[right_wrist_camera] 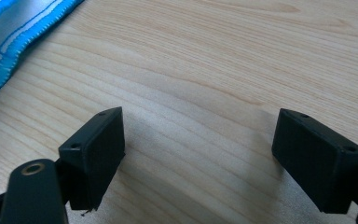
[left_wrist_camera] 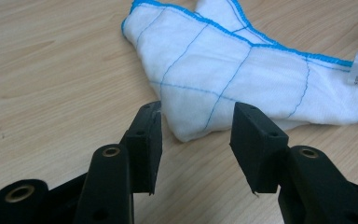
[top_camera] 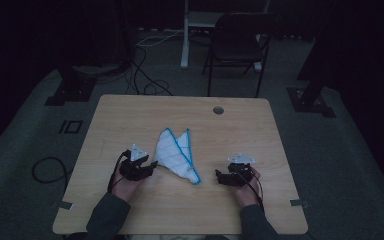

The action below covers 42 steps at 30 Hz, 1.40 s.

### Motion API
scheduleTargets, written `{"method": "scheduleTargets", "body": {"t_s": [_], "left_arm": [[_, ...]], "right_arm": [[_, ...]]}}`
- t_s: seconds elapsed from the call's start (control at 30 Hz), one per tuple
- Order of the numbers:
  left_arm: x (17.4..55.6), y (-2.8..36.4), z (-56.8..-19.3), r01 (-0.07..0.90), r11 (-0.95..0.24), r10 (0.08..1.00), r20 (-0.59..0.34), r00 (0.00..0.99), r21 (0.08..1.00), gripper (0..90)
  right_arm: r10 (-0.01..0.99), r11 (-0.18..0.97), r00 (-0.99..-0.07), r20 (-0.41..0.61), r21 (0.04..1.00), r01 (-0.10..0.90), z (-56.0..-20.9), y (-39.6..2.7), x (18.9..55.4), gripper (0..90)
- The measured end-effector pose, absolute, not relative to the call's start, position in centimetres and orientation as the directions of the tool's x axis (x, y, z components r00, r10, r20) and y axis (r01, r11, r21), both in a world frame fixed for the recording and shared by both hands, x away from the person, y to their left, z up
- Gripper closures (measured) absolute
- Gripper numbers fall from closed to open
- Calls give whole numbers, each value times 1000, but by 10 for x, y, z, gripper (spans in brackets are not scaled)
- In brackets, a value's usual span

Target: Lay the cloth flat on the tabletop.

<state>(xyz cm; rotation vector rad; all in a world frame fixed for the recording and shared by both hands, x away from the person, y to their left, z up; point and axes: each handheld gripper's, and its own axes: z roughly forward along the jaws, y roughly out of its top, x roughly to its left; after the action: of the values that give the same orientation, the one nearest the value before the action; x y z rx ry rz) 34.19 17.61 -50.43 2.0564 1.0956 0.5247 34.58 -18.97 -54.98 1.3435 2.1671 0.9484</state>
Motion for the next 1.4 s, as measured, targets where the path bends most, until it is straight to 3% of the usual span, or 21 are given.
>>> {"method": "scheduleTargets", "body": {"t_s": [1.4], "left_arm": [[377,125,-491,475,-462,773,77,630,749,542]], "right_arm": [[895,300,-446,4,733,610,-550,-190,346,171]]}}
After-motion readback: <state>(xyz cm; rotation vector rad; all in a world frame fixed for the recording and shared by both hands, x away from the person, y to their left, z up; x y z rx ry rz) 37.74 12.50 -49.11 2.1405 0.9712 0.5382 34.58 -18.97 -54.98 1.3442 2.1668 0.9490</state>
